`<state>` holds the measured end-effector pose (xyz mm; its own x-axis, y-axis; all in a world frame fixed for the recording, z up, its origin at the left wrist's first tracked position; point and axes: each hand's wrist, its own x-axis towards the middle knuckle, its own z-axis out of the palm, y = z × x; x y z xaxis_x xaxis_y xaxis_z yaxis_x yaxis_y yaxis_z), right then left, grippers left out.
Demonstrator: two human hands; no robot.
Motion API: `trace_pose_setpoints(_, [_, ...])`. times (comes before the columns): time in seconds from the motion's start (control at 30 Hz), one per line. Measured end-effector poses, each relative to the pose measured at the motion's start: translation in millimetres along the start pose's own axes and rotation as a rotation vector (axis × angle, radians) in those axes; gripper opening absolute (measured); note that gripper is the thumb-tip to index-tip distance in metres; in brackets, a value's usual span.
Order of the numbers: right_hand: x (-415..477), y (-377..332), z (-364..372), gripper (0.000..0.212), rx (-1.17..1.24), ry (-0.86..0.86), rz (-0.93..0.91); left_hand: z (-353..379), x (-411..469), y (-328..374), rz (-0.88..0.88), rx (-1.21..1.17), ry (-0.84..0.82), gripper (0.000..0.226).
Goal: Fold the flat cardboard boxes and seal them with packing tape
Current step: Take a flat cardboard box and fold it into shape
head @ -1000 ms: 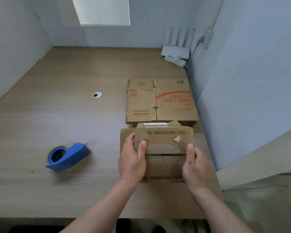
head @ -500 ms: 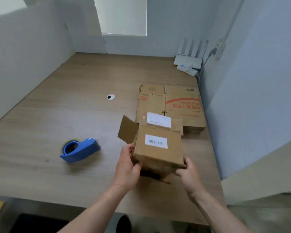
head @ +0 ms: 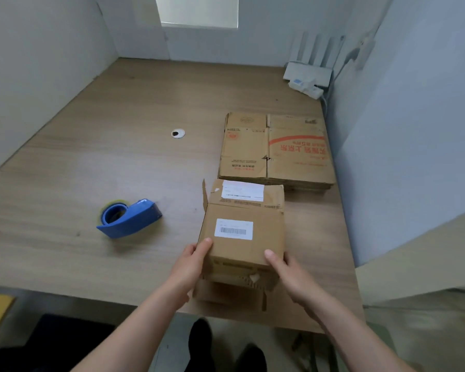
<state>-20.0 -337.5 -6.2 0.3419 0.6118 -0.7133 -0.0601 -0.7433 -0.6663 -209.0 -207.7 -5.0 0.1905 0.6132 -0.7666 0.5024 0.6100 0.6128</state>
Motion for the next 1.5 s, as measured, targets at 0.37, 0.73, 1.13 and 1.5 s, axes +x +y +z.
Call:
trace_pose_setpoints(0.37, [-10, -4, -7, 0.037, 0.017, -0.101, -0.013, -41, 12, -31, 0.157, -0.292, -0.282, 0.062])
trace_pose_setpoints(0.73, [11, 69, 25, 0.035, -0.168, 0.226, -0.153, -14, 4, -61, 0.302, 0.360, -0.128, 0.032])
trace_pose_setpoints(1.13, [-23, 49, 11, 0.109, -0.214, 0.220, -0.784, -35, -1, -60, 1.004, 0.440, -0.065, 0.081])
trace_pose_setpoints(1.5, [-6, -49, -31, 0.050, -0.245, 0.251, -0.402, -33, 15, -57, 0.973, 0.675, -0.090, 0.063])
